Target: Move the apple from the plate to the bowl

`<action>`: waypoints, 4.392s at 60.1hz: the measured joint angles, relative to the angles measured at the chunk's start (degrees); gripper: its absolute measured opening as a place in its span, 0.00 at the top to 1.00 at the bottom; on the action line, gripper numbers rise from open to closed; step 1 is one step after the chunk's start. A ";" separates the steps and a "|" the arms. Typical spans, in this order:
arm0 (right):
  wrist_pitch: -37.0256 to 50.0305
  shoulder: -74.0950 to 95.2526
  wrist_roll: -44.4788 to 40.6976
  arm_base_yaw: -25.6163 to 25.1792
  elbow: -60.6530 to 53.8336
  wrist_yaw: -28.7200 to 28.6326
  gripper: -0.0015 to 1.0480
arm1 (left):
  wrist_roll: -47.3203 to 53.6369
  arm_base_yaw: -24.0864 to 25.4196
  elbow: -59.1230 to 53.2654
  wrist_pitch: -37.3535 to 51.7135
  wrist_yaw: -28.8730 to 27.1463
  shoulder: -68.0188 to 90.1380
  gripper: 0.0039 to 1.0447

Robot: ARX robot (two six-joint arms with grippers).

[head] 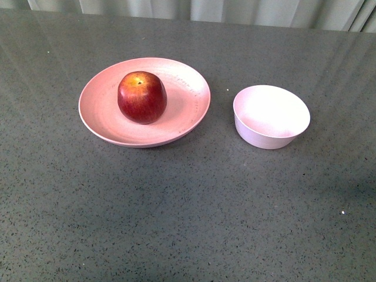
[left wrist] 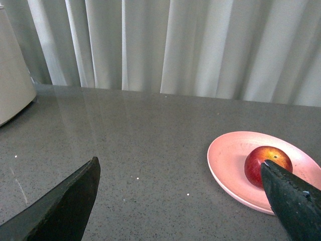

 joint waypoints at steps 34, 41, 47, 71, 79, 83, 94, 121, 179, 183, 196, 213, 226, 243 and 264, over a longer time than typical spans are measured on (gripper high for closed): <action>-5.68 -6.54 -0.11 0.00 0.00 0.04 0.49 | -0.04 0.04 0.04 -0.11 0.17 0.09 0.08; -5.68 -6.58 -0.11 0.00 0.00 0.02 0.20 | -1.90 3.15 8.33 -6.43 6.78 21.55 0.08; -5.68 -6.58 -0.11 0.02 0.00 0.04 0.09 | -1.84 2.45 11.56 8.15 5.60 39.08 0.08; -5.68 -6.58 -0.11 0.02 0.00 0.07 0.09 | -4.63 -8.81 29.70 35.71 -1.73 89.22 0.08; -5.68 -6.58 -0.11 0.00 0.00 0.04 0.09 | -4.76 -11.93 34.21 36.39 -2.23 95.47 0.08; -5.68 -6.58 -0.11 0.00 0.00 0.04 0.09 | -4.72 -13.18 36.65 36.44 -2.73 98.99 0.08; -5.68 -6.58 -0.11 0.00 0.00 0.04 0.09 | -4.44 -15.08 40.85 36.44 -3.02 104.56 0.08; -5.68 -6.58 -0.11 0.00 0.00 0.04 0.09 | -4.46 -17.62 46.40 36.41 -1.46 109.92 0.08; -5.68 -6.58 -0.11 0.02 0.00 0.04 0.09 | -5.57 -19.82 51.74 35.58 4.35 117.11 0.08; -5.68 -6.58 -0.11 0.00 0.00 0.04 0.09 | -5.57 -19.82 51.84 35.36 4.42 117.74 0.08; -5.68 -6.58 -0.11 0.00 0.00 0.07 0.09 | -5.92 -19.82 53.07 34.36 4.48 119.49 0.08; -5.68 -6.58 -0.11 0.02 0.00 0.04 0.09 | -6.08 -20.09 53.72 33.66 3.98 120.10 0.14; -5.68 -6.58 -0.11 0.00 0.00 0.04 0.09 | -6.05 -20.44 53.96 33.16 3.04 120.13 0.26; -5.68 -6.58 -0.11 0.00 0.00 0.04 0.09 | -5.79 -21.73 54.12 31.67 2.62 119.08 0.27; -5.68 -6.58 -0.11 0.02 0.00 0.04 0.09 | -6.27 -27.89 60.33 28.06 2.60 115.73 0.28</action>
